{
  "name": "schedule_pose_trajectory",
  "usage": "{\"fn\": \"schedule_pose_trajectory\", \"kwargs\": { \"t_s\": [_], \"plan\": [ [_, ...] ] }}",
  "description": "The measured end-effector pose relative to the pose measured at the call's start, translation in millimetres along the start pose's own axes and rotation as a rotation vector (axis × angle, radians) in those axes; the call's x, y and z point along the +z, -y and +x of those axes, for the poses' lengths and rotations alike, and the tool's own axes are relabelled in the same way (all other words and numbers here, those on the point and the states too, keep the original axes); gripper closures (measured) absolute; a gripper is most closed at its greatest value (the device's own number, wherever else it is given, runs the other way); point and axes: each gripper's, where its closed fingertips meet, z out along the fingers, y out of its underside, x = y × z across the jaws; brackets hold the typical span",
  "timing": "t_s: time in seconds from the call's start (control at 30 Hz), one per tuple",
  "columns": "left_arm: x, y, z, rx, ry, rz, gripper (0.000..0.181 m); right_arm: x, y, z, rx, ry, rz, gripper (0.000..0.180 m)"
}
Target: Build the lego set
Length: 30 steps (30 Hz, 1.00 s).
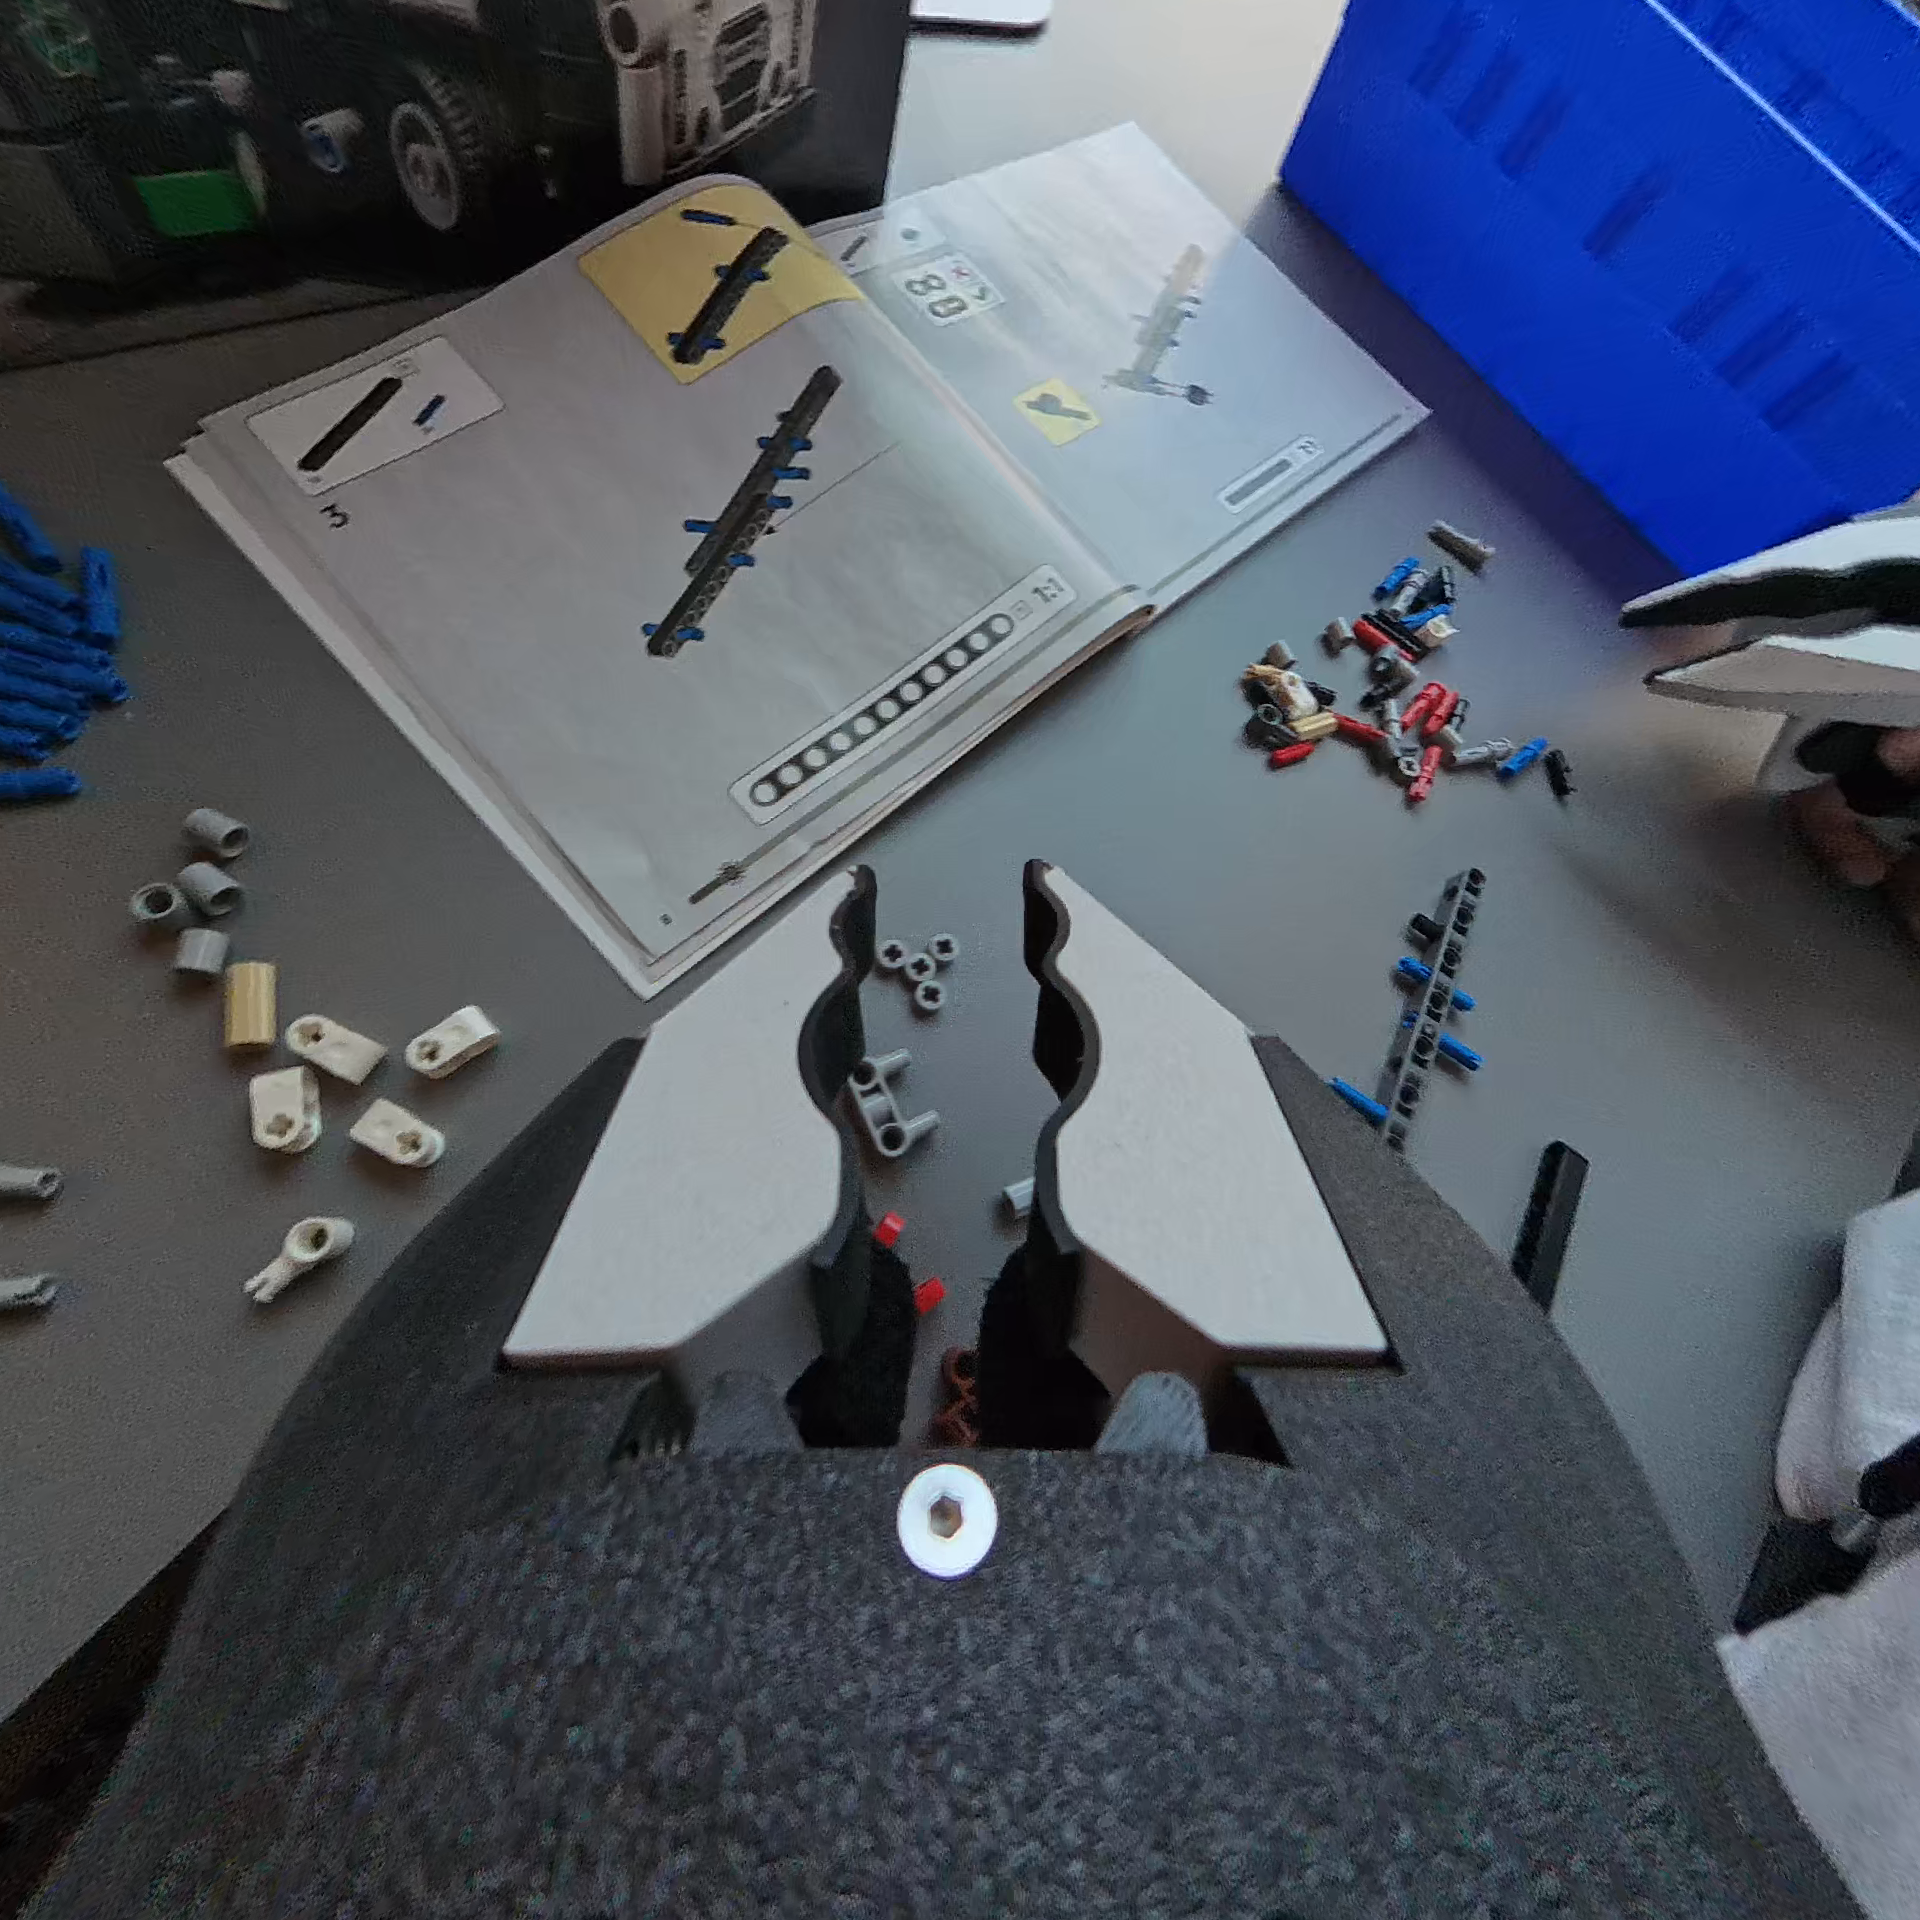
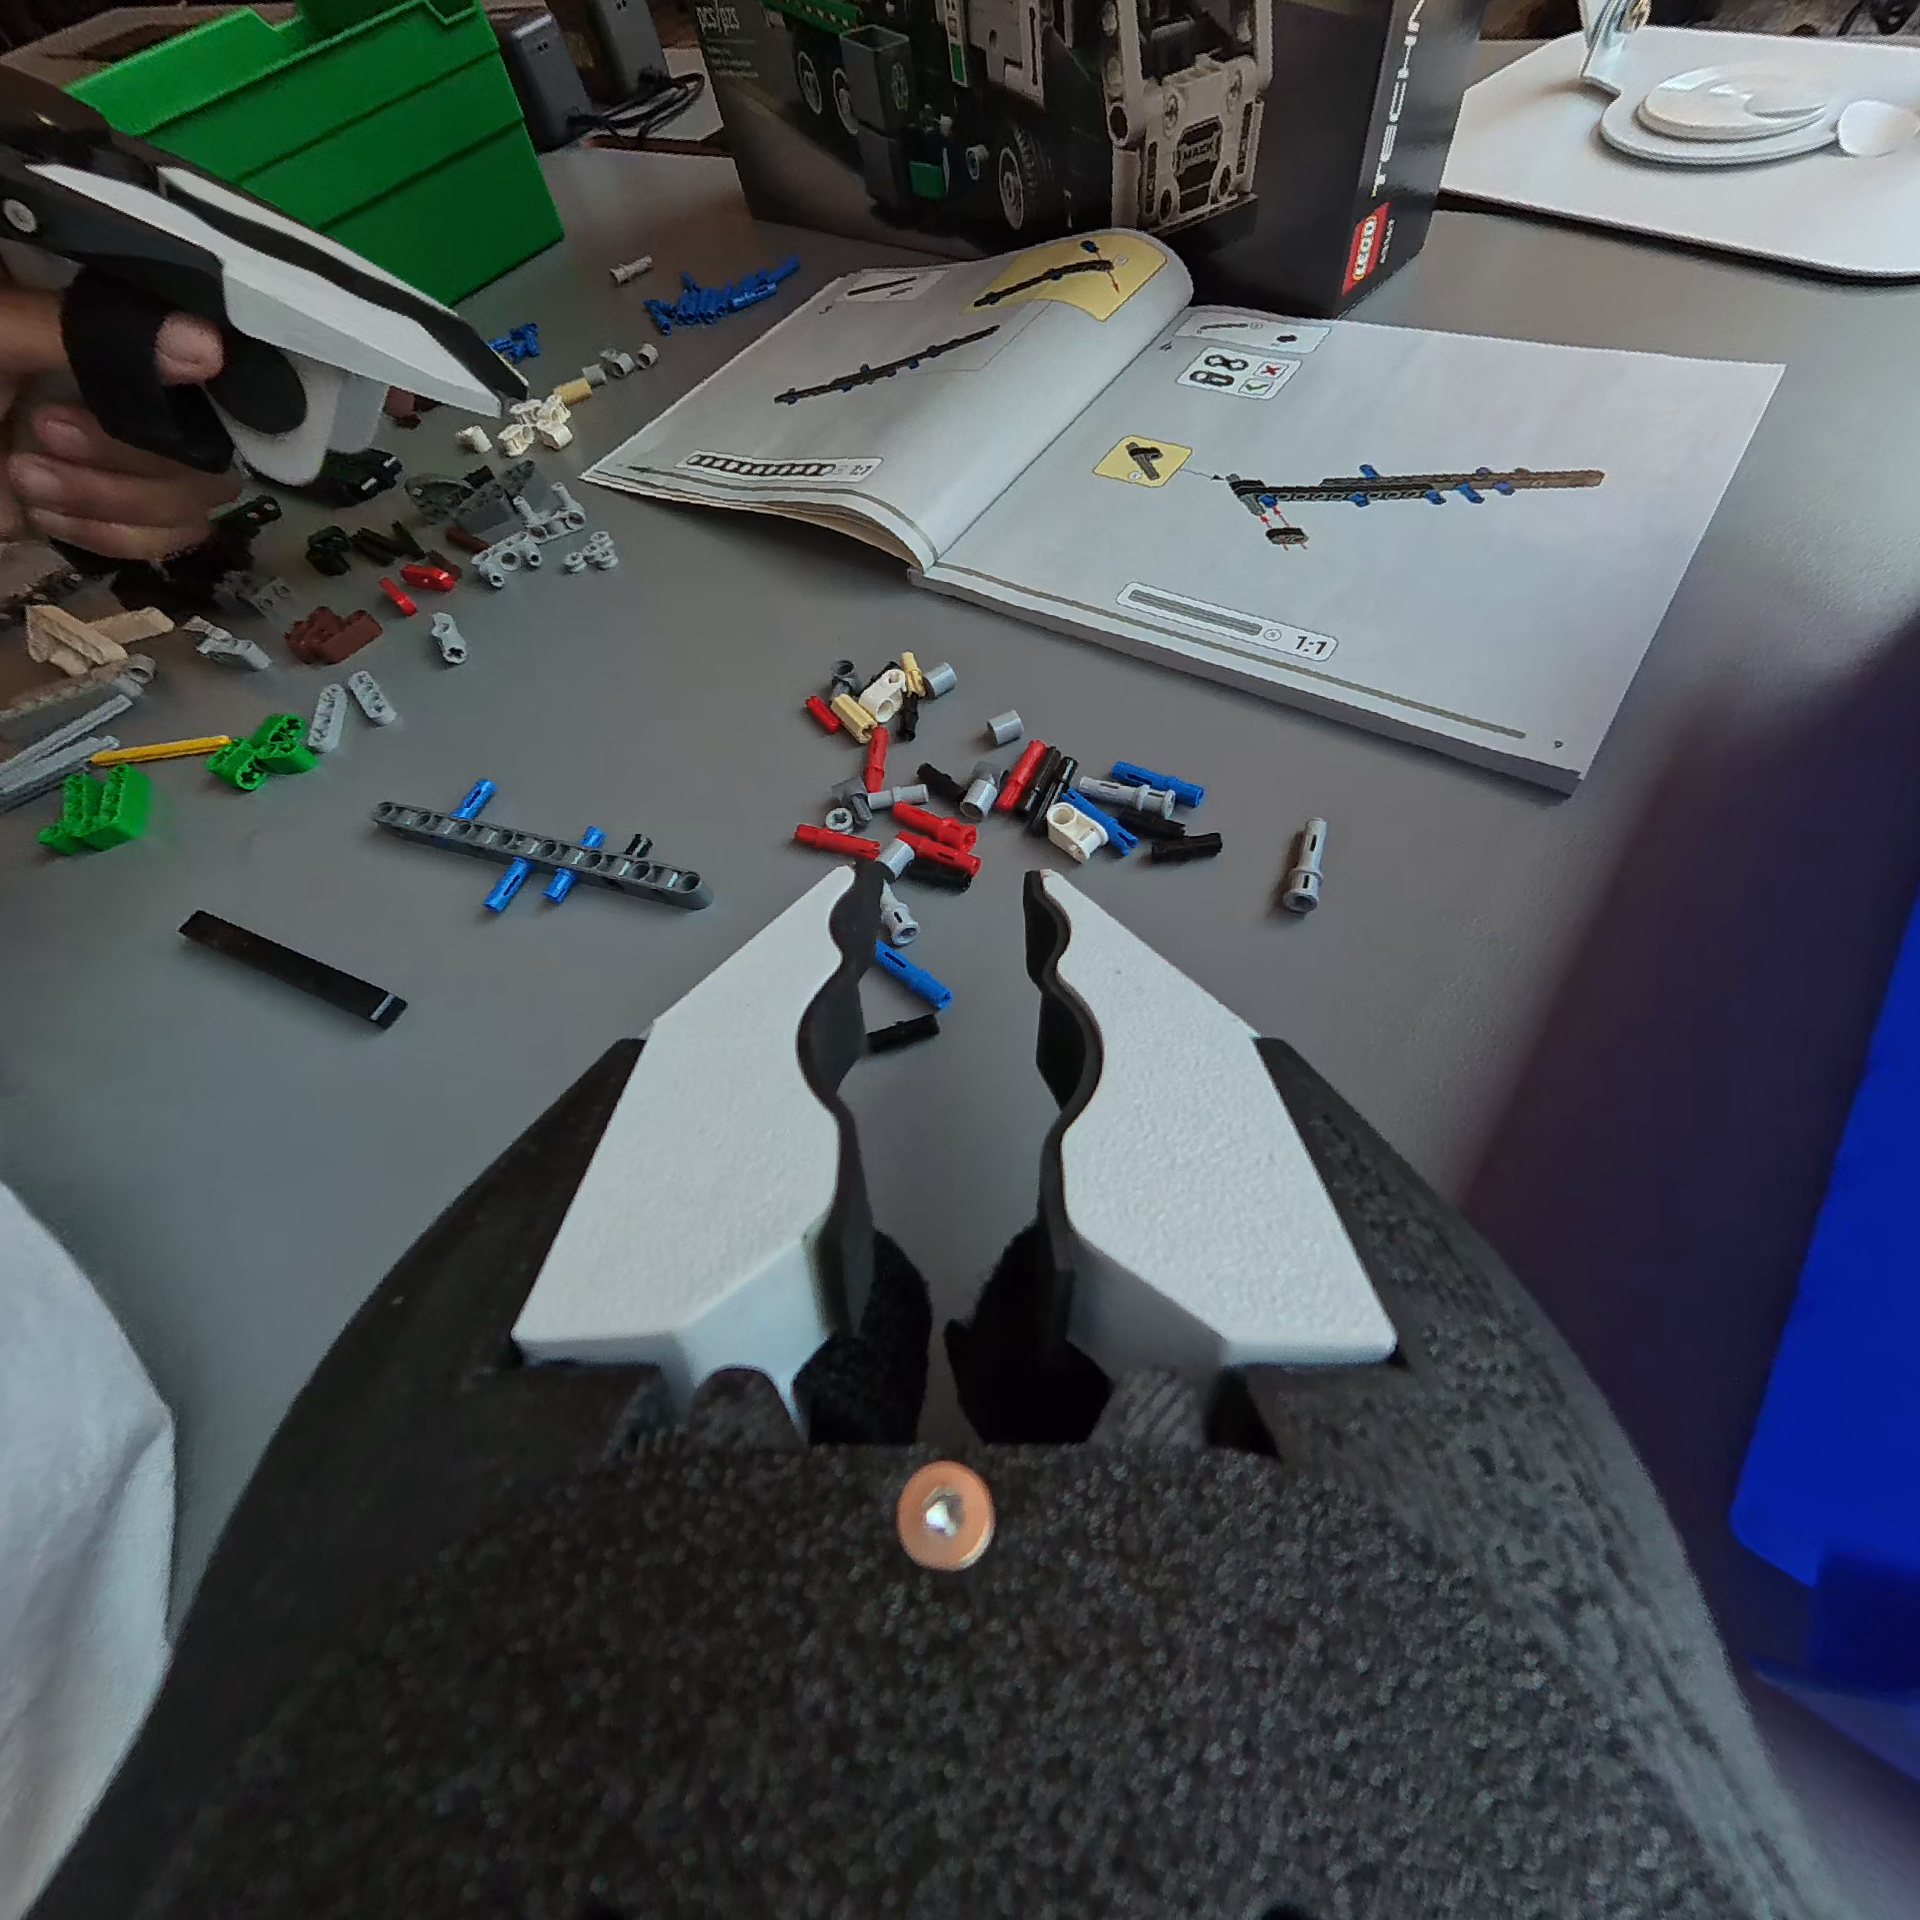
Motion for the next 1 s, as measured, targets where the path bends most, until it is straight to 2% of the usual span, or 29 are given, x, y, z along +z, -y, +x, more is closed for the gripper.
{"fn": "schedule_pose_trajectory", "kwargs": {
  "t_s": [0.13, 0.23, 0.4, 0.53, 0.67, 0.9, 1.0],
  "plan": [
    [2, 18, 44, 0.219, -0.111, -0.012, 0.154, -1, 1, -4, -0.045, -0.007, 0.014, 0.152],
    [13, 27, 91, 0.456, -0.247, -0.040, 0.153, -3, 3, -7, -0.065, -0.008, 0.029, 0.154],
    [51, 8, 168, 0.769, -0.490, -0.184, 0.155, -10, 3, -14, -0.021, 0.056, 0.051, 0.153],
    [88, 5, 196, 0.826, -0.500, -0.232, 0.157, -23, 7, -17, 0.024, 0.081, 0.114, 0.153],
    [112, -7, 201, 0.864, -0.483, -0.294, 0.160, -38, 7, -22, 0.077, 0.122, 0.173, 0.150],
    [134, -22, 200, 0.963, -0.446, -0.417, 0.161, -62, 22, -22, 0.124, 0.178, 0.332, 0.147],
    [137, -31, 199, 0.988, -0.431, -0.468, 0.170, -67, 25, -29, 0.141, 0.262, 0.361, 0.145]
  ]
}}
